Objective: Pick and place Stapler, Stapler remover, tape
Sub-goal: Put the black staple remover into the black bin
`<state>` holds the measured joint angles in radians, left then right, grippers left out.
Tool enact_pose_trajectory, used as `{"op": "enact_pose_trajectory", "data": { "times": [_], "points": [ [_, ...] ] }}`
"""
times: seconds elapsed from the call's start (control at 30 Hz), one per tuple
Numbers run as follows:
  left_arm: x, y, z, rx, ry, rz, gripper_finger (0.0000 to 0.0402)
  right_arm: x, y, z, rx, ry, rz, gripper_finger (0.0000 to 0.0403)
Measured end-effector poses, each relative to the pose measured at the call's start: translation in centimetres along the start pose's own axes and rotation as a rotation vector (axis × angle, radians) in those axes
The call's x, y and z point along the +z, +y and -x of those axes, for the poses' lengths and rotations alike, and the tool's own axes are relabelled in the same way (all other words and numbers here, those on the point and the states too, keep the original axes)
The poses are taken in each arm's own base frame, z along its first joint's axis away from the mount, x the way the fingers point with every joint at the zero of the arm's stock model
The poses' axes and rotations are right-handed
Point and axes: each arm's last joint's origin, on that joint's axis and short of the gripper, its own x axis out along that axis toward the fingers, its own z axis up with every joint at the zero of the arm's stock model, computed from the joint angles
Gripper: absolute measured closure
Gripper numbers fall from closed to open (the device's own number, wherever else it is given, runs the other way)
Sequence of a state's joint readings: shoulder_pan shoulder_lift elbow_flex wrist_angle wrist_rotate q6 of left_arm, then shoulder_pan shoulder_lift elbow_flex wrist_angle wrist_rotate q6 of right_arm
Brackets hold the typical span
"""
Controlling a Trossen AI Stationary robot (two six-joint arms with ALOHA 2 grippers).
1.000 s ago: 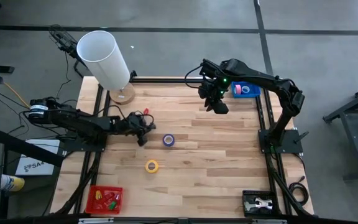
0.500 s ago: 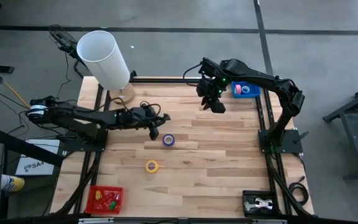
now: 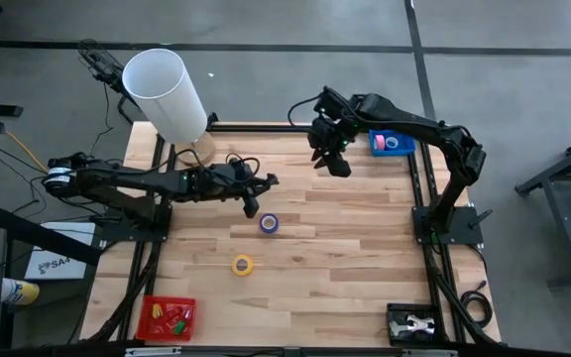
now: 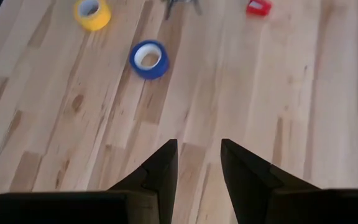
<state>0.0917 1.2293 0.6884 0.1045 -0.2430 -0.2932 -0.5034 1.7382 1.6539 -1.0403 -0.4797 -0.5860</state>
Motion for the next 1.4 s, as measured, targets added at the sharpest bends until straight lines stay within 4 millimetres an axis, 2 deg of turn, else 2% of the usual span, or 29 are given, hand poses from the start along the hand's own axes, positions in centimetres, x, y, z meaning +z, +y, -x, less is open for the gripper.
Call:
{"op": "enact_pose_trajectory", "data": {
  "times": [0.53, 0.7, 1.0, 1.23, 1.4],
  "points": [
    [0.1, 0.1, 0.0, 0.028, -0.015, -0.059, 0.0324, 1.6, -1.0, 0.2, -0.087, -0.157, -0.077, 0.0281],
    [0.3, 0.0, 0.0, 0.025, -0.035, -0.053, 0.0324, 2.0, -1.2, 0.3, -0.1, -0.204, -0.15, 0.0229],
    [1.3, -0.3, 0.1, 0.0, -0.134, -0.054, 0.0324, 2.6, -0.7, 0.0, -0.099, -0.224, -0.114, 0.011],
    [1.3, -0.3, 0.1, 0.005, -0.141, -0.104, 0.0324, 4.2, 1.6, -1.3, -0.079, -0.228, 0.084, 0.0092],
    [1.3, -0.3, 0.1, -0.005, -0.138, -0.122, 0.0324, 5.3, 3.0, -2.0, -0.133, -0.24, 0.137, 0.0091]
  ]
}}
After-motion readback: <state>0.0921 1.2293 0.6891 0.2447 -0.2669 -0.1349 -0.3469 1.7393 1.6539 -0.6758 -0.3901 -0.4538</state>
